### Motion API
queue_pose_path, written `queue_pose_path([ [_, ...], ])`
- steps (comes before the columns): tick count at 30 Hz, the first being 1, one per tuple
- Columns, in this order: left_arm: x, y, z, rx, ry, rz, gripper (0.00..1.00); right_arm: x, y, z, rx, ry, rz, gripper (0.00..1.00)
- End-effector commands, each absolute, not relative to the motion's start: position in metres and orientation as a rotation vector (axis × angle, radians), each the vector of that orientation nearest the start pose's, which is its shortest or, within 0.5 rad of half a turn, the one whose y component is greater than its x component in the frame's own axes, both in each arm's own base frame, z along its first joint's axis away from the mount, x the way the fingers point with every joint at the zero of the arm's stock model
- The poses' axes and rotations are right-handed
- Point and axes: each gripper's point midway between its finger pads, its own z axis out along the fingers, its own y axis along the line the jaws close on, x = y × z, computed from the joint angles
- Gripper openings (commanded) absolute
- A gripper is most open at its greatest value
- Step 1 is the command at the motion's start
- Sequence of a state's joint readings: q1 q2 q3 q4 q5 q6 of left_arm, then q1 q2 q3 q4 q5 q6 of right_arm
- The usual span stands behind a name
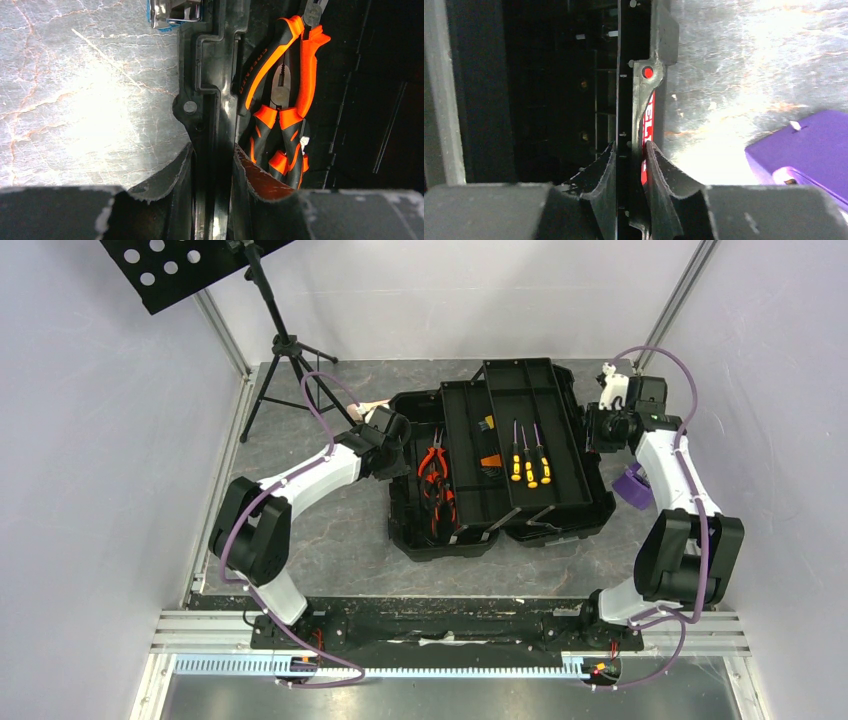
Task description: Pack the tool kit
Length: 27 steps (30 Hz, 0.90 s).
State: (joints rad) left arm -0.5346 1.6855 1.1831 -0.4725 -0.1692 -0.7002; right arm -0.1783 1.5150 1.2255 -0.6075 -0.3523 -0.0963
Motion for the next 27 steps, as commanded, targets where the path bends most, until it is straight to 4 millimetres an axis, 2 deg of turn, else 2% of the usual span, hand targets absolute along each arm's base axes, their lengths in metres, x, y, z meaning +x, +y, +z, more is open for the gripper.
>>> queue_pose_path([
  [1, 0.331, -0.194, 0.070, -0.274, 2.641, -0.231, 0.31, 0.385, -0.013, 0.168, -0.121, 2.367, 0.161, 0.16],
  [4, 0.330, -0.200, 0.074, -0.261, 2.640, -0.269, 0.31, 0.387, -0.014, 0.190, -0.152, 2.321, 0.027, 0.00],
  [9, 0.329, -0.215, 0.082, -0.264, 2.631, -0.364, 0.31, 0.388, -0.020, 0.246, -0.162, 2.196, -0.167, 0.00],
  [10, 0.329, -0.218, 0.083, -0.267, 2.630, -0.386, 0.31, 0.388, -0.010, 0.258, -0.201, 2.167, -0.186, 0.00],
  [14, 0.328, -0.233, 0.086, -0.257, 2.626, -0.463, 0.31, 0.382, -0.003, 0.300, -0.247, 2.067, -0.331, 0.00],
  [21, 0.319, -0.273, 0.095, -0.224, 2.624, -0.643, 0.31, 0.362, -0.003, 0.347, -0.275, 1.937, -0.591, 0.00],
  [27, 0.309, -0.314, 0.099, -0.199, 2.614, -0.825, 0.31, 0.348, 0.019, 0.379, -0.383, 1.853, -0.873, 0.00],
])
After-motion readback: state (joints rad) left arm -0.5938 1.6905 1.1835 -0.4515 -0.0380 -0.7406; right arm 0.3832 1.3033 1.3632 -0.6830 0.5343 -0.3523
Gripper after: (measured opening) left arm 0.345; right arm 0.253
